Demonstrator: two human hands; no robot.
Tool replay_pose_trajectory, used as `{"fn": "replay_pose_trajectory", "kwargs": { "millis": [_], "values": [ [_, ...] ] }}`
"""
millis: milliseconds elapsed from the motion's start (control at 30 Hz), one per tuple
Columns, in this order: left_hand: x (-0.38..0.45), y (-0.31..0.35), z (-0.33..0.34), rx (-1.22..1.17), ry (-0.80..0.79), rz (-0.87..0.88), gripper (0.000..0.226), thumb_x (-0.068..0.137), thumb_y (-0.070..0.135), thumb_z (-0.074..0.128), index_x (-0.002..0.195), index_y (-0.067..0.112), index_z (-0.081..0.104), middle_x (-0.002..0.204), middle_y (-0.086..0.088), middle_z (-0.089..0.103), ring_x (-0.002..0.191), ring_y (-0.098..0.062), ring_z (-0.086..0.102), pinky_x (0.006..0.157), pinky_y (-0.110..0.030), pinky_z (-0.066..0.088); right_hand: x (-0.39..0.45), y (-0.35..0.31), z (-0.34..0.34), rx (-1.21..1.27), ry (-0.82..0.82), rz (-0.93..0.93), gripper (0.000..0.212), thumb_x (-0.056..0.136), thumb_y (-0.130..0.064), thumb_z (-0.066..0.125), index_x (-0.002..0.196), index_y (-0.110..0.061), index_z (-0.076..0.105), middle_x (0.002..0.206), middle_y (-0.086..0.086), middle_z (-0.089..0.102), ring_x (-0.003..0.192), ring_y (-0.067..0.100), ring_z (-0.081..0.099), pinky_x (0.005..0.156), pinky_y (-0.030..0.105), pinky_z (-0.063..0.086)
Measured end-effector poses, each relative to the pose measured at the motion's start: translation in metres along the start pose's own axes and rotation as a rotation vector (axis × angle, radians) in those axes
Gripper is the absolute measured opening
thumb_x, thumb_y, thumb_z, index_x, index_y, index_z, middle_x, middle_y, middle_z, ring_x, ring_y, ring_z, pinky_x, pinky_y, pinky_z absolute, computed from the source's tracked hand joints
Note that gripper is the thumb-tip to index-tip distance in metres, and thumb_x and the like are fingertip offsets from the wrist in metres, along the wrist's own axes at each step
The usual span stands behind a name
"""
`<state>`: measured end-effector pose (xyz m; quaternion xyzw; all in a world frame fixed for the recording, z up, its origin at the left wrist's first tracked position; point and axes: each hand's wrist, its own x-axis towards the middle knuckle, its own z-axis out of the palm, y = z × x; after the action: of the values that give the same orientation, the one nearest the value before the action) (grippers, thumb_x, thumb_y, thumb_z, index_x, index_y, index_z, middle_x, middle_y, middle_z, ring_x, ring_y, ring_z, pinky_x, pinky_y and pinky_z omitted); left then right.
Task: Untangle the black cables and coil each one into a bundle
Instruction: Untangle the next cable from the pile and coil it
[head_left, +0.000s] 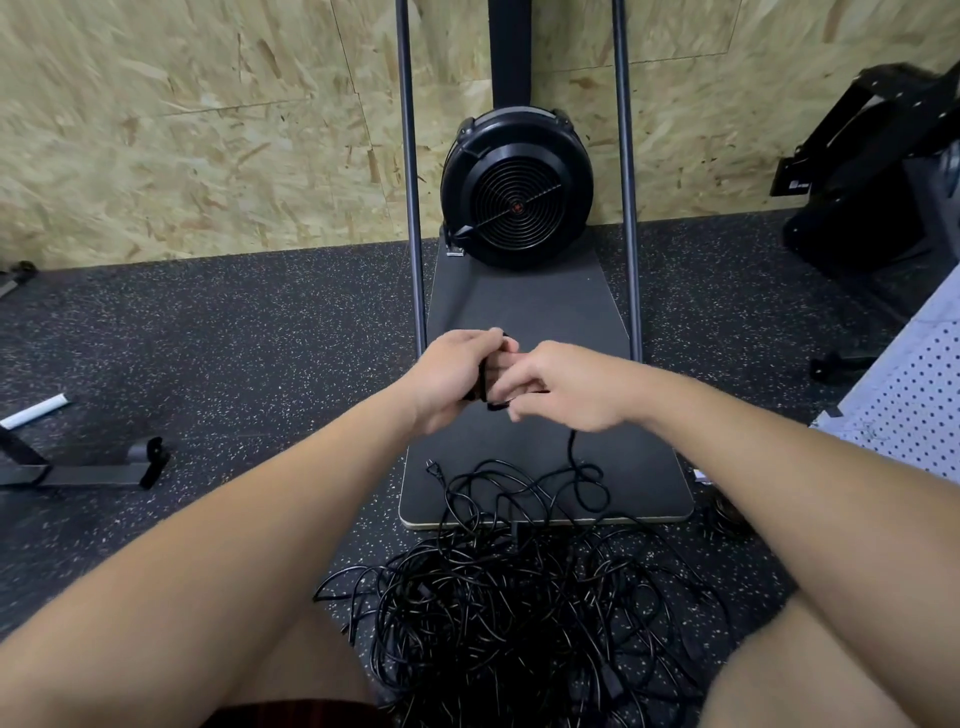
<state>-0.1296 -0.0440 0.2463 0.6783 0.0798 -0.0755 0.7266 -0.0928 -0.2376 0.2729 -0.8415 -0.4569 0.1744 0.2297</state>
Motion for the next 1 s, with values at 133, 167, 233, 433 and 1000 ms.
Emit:
{"fn": "replay_pose_trajectory", "kwargs": {
  "millis": [133,167,233,433,1000],
  "values": [
    [-0.007,-0.004,0.01,0.303,-0.129,0.018,0.047,0.116,0.029,0.043,0.106,-0.006,0.072,0.095,-0.025,0.078,0.08,-0.038,0.072,0.066,-0.033,0.054,-0.008,0.003,-0.01,0.223,0.077,0.035,0.017,0.099,-0.011,0.078,0.111,-0.019,0.084,0.089,-0.003,0.083,0.09,0.014,0.079,0.095,0.036,0.062],
    [-0.01,-0.002,0.013,0.325,-0.146,0.005,0.048,0.117,0.028,0.04,0.11,-0.007,0.071,0.098,-0.025,0.08,0.081,-0.037,0.076,0.066,-0.032,0.058,-0.01,0.005,-0.011,0.237,0.162,0.059,0.011,0.094,-0.013,0.083,0.103,-0.02,0.085,0.084,-0.003,0.082,0.086,0.015,0.08,0.093,0.04,0.064],
    [-0.011,0.002,0.016,0.375,-0.137,0.014,0.049,0.118,0.031,0.036,0.111,-0.004,0.069,0.096,-0.025,0.08,0.063,-0.029,0.069,0.059,-0.029,0.054,-0.012,0.006,-0.008,0.226,0.306,0.117,0.011,0.087,-0.016,0.092,0.094,-0.021,0.084,0.079,-0.004,0.081,0.083,0.013,0.08,0.09,0.042,0.065],
    [-0.012,0.011,0.015,0.427,-0.114,0.058,0.036,0.11,0.031,0.056,0.08,0.012,0.066,0.067,-0.01,0.057,0.053,-0.018,0.04,0.054,-0.031,0.034,-0.011,0.016,-0.01,0.204,0.476,0.169,0.023,0.084,-0.014,0.094,0.102,-0.02,0.08,0.09,-0.007,0.08,0.076,0.009,0.077,0.084,0.035,0.065],
    [-0.01,0.017,-0.007,0.18,0.068,0.083,0.023,0.113,0.018,0.052,0.095,0.005,0.06,0.062,-0.009,0.057,0.048,-0.021,0.043,0.049,-0.024,0.033,-0.012,0.06,0.016,-0.239,-0.294,0.371,0.03,0.105,-0.033,0.069,0.131,-0.017,0.069,0.125,-0.002,0.072,0.116,0.026,0.068,0.105,0.044,0.055]
  ]
}}
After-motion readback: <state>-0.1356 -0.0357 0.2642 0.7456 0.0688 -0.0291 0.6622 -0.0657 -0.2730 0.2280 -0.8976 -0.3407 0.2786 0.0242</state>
